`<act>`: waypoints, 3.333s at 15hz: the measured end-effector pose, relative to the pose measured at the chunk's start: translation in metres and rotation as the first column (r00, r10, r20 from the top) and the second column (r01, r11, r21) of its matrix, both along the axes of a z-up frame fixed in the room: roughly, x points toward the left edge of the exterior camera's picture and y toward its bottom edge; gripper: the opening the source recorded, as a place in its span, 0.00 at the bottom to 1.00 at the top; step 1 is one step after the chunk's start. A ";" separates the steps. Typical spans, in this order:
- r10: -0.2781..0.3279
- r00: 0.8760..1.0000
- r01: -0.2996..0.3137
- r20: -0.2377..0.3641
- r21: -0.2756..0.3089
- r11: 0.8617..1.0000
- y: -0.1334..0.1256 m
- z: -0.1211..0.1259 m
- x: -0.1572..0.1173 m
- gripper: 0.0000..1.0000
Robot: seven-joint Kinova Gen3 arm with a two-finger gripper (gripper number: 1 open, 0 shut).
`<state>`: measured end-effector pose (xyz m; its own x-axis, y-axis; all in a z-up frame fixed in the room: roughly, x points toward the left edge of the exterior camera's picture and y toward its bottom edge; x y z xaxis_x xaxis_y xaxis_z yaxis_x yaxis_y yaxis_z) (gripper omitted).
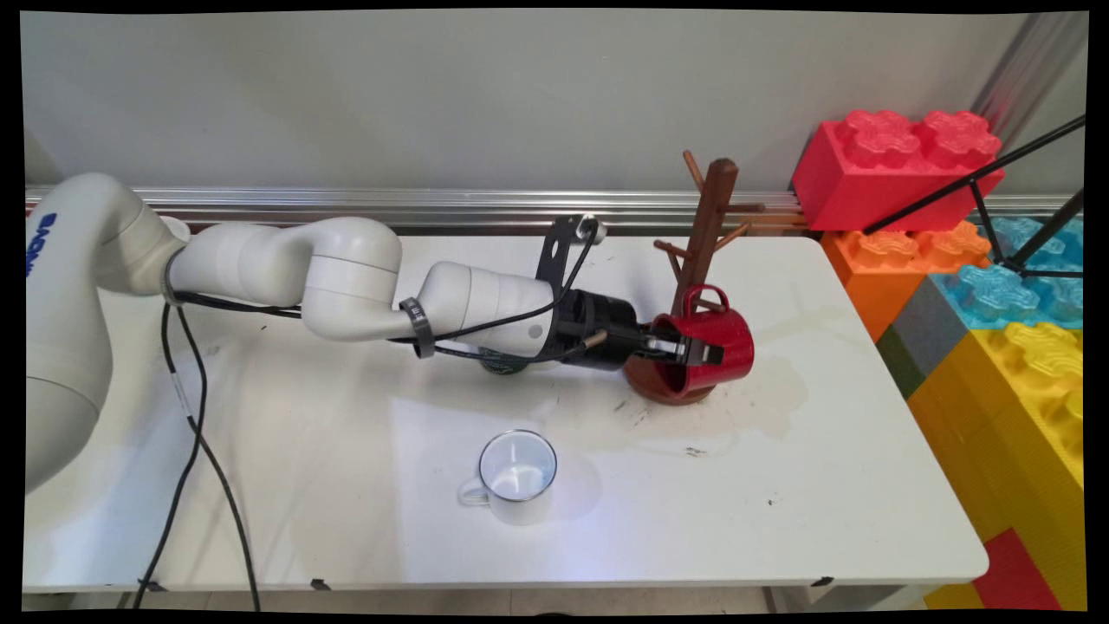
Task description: Place the picked object on the table
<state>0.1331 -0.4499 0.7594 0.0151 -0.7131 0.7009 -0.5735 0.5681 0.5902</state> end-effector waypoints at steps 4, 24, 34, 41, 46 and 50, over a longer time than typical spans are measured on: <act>-0.028 1.000 0.028 -0.006 0.008 1.000 0.009 0.005 0.001 0.00; -0.192 0.981 0.192 0.032 0.006 0.981 0.060 0.056 0.013 0.00; -0.213 0.927 0.221 0.307 0.011 0.975 0.071 0.094 0.049 0.00; -0.247 0.895 0.251 0.373 0.038 0.967 0.077 0.135 0.056 0.00; -0.228 0.876 0.240 0.425 0.027 0.970 0.081 0.173 0.055 0.00; -0.190 0.849 0.205 0.493 0.025 0.979 0.082 0.197 0.052 0.00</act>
<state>0.1852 -0.3682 0.9561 -0.4744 -0.6445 0.5996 -0.6581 0.7121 0.2447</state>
